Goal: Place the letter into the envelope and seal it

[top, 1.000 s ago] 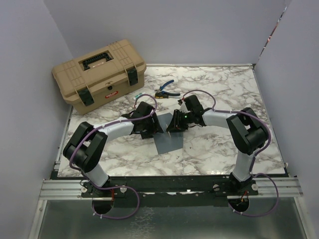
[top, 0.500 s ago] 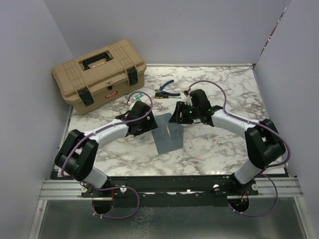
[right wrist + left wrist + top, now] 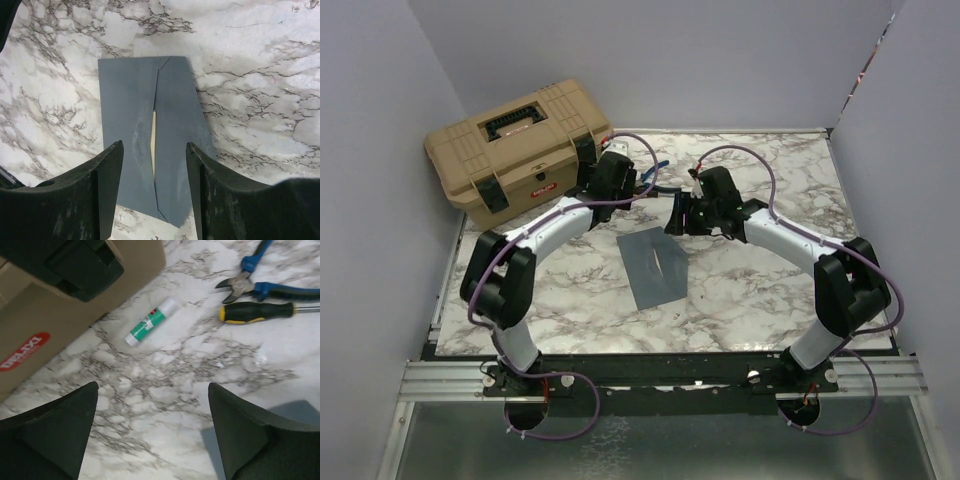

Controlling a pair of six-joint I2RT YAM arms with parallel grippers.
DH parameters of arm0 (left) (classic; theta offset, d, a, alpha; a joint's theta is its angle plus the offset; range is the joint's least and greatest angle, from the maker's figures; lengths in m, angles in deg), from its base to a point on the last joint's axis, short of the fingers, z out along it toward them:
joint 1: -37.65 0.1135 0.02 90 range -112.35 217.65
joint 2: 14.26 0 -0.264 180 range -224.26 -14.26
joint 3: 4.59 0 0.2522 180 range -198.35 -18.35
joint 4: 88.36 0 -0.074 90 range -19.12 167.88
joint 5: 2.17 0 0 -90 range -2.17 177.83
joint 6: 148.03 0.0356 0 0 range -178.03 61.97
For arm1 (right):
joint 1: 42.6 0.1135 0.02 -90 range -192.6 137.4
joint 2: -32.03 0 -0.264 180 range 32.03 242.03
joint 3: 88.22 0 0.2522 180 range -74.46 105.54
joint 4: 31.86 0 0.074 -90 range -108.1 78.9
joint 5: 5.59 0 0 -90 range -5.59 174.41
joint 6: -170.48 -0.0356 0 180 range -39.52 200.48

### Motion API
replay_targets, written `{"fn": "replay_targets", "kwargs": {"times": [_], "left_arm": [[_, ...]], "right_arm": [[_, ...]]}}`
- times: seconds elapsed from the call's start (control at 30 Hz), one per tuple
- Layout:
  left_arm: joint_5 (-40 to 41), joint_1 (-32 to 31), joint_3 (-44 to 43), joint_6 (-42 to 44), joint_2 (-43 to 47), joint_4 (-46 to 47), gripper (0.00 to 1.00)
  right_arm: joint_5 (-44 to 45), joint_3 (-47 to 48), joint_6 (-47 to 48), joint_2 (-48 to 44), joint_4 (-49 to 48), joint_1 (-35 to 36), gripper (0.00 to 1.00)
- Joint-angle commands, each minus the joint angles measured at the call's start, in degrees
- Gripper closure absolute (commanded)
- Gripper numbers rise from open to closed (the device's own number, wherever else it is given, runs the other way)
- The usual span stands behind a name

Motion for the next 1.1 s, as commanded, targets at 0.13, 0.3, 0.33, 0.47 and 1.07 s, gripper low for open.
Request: {"fn": "replay_targets", "kwargs": {"times": [0.13, 0.3, 0.33, 0.47, 1.07], "left_arm": [[8.1, 2.6, -10.6, 16.6, -16.1, 0.9, 0.27], [8.0, 2.9, -16.4, 16.4, -22.0, 1.6, 0.24], [7.8, 3.0, -17.1, 16.4, -23.0, 1.7, 0.23], [6.2, 3.6, -18.6, 15.5, -25.4, 1.6, 0.23], [-6.3, 7.9, -15.8, 9.2, -26.9, 1.6, 0.28]], "right_arm": [[2.8, 4.0, 4.7, 3.1, 4.7, -1.3, 0.45], [3.0, 5.4, 5.2, 4.4, 5.7, -2.6, 0.45], [3.2, 5.6, 5.3, 4.6, 6.0, -2.8, 0.45], [3.8, 5.7, 5.1, 4.8, 6.3, -3.9, 0.45], [-0.1, 3.4, -0.1, 3.1, 2.1, -7.5, 0.46]]}}
